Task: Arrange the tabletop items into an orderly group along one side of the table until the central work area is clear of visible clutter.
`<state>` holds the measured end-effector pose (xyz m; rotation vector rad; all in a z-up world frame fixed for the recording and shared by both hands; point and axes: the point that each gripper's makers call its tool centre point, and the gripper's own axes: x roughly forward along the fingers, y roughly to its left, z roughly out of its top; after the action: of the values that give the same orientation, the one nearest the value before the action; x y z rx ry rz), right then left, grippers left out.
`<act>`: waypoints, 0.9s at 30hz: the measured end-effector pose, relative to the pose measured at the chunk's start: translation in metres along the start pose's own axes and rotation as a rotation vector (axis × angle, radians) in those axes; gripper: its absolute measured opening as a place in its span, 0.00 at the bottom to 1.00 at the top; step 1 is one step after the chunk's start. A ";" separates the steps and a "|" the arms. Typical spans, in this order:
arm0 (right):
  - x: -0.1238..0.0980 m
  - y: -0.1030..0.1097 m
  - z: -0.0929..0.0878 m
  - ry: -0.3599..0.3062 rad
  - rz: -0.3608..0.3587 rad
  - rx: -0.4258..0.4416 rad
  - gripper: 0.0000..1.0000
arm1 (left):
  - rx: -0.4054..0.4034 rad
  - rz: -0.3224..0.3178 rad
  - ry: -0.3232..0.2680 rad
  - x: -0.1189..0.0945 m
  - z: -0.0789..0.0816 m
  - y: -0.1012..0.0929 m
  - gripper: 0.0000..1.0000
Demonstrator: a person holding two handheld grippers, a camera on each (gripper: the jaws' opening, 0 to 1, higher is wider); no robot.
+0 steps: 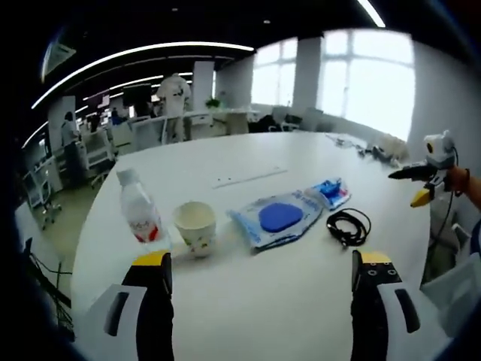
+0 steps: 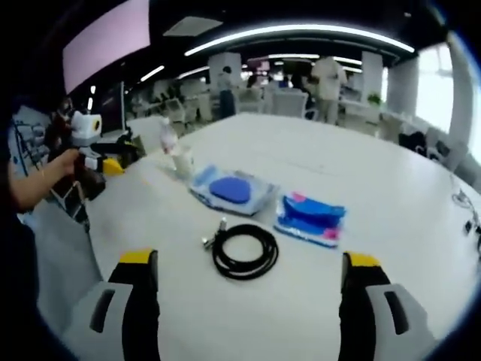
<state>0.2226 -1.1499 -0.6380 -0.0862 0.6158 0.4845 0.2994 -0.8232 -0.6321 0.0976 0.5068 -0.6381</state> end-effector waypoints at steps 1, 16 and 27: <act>-0.002 0.001 0.000 -0.001 -0.002 -0.001 1.00 | 0.004 0.001 0.005 -0.003 -0.002 0.000 0.99; -0.018 0.007 0.000 -0.025 -0.025 0.011 1.00 | -0.020 0.066 0.012 -0.039 -0.015 0.010 0.99; -0.019 0.008 -0.003 -0.037 -0.023 0.023 1.00 | -0.068 0.091 -0.020 -0.048 -0.014 0.013 0.99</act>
<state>0.2033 -1.1512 -0.6292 -0.0627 0.5832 0.4556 0.2687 -0.7832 -0.6221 0.0494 0.5020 -0.5323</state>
